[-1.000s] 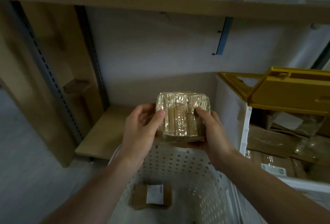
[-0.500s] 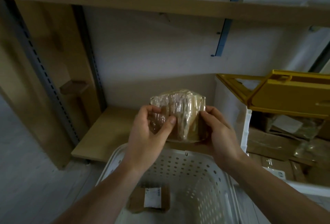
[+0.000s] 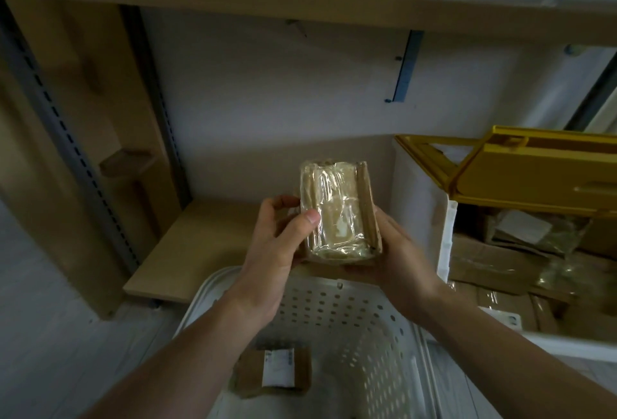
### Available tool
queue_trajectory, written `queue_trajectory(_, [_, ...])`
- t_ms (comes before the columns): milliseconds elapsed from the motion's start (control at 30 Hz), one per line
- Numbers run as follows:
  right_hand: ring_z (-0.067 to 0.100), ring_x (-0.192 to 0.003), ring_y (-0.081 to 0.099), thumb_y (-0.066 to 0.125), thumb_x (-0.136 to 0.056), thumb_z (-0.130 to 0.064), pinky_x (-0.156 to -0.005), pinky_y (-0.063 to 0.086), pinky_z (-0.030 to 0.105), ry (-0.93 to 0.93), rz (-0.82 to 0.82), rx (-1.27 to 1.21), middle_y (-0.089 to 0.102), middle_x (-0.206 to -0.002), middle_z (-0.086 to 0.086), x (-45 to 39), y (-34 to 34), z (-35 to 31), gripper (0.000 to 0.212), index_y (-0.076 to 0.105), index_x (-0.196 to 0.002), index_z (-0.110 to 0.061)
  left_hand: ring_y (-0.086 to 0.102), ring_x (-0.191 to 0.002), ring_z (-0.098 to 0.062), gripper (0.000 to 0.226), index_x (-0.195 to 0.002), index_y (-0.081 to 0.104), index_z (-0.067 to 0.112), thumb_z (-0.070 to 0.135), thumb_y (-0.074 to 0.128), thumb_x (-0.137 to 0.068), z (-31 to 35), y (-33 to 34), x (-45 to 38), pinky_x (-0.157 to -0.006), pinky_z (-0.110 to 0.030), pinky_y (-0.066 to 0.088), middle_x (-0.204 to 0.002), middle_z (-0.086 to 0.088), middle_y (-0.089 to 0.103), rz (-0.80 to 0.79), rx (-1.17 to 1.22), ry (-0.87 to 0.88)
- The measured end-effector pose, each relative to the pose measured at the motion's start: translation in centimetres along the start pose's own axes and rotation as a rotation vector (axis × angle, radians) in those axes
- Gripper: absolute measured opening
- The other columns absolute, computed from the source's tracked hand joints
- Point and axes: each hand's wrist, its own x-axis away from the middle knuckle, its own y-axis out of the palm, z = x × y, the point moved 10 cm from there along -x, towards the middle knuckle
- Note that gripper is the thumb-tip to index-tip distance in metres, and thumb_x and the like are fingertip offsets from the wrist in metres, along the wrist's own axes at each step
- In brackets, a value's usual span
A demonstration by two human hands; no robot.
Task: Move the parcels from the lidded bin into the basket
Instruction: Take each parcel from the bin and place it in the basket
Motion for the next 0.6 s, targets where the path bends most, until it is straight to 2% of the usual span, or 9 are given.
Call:
queue_trajectory(133, [0.026,-0.108,0.072,0.036,-0.108,-0.042,-0.079,0.061,0.039,0.023,-0.049,-0.044,0.074,-0.12,0.005,-0.2,0.4,0.4,0.037,0.062,-0.13,-0.029,0.07,-0.107,-0.028,0.065,-0.119,0.056,0.02,0.047,0.077,-0.063,0.2,0.6,-0.1,-0.099,-0.056,0.052,-0.109,-0.001,0.075,-0.005,-0.008,0.019])
queue_trajectory(267, [0.028,-0.111,0.071,0.037,-0.107,-0.044,-0.086,0.06,0.046,0.036,-0.048,-0.058,0.073,-0.121,0.006,-0.5,0.2,0.8,0.039,0.061,-0.132,-0.028,0.072,-0.103,-0.022,0.066,-0.121,0.055,0.019,0.046,0.076,-0.064,-0.1,0.7,-0.2,-0.095,-0.048,0.056,-0.108,0.0,0.075,-0.011,-0.018,0.012])
queue_trajectory(333, [0.029,-0.111,0.07,0.044,-0.103,-0.051,-0.089,0.059,0.049,0.043,-0.017,-0.04,0.072,-0.121,0.007,-0.6,-0.3,1.2,0.041,0.06,-0.132,-0.027,0.071,-0.105,-0.023,0.059,-0.121,0.057,0.019,0.045,0.074,-0.071,-0.1,0.6,-0.2,-0.096,-0.047,0.054,-0.111,-0.002,0.075,-0.009,-0.033,0.01])
queue_trajectory(433, [0.03,-0.104,0.073,0.068,-0.081,-0.063,-0.077,0.06,0.04,0.07,0.07,-0.036,0.072,-0.118,0.012,-0.8,-1.3,1.6,0.065,0.06,-0.13,-0.022,0.066,-0.115,-0.031,0.046,-0.123,0.065,0.017,0.049,0.061,-0.09,0.5,0.4,-0.2,-0.104,-0.051,0.05,-0.119,-0.009,0.072,0.006,-0.04,0.018])
queue_trajectory(533, [0.027,-0.095,0.075,0.073,-0.081,-0.047,-0.07,0.059,0.034,0.055,0.1,-0.041,0.076,-0.111,0.01,-0.7,-1.6,1.2,0.055,0.064,-0.123,-0.014,0.07,-0.109,-0.024,0.039,-0.114,0.07,0.022,0.049,0.046,-0.099,1.4,0.1,-0.2,-0.098,-0.042,0.055,-0.112,-0.005,0.074,0.014,-0.151,0.058])
queue_trajectory(600, [0.027,-0.092,0.076,0.075,-0.079,-0.041,-0.069,0.061,0.04,0.025,0.159,-0.039,0.076,-0.107,0.012,-0.6,-2.2,0.8,0.049,0.066,-0.118,-0.012,0.072,-0.099,-0.018,0.031,-0.108,0.069,0.027,0.043,0.043,-0.1,2.1,-0.3,-0.1,-0.082,-0.026,0.059,-0.103,0.002,0.075,0.04,-0.231,0.108])
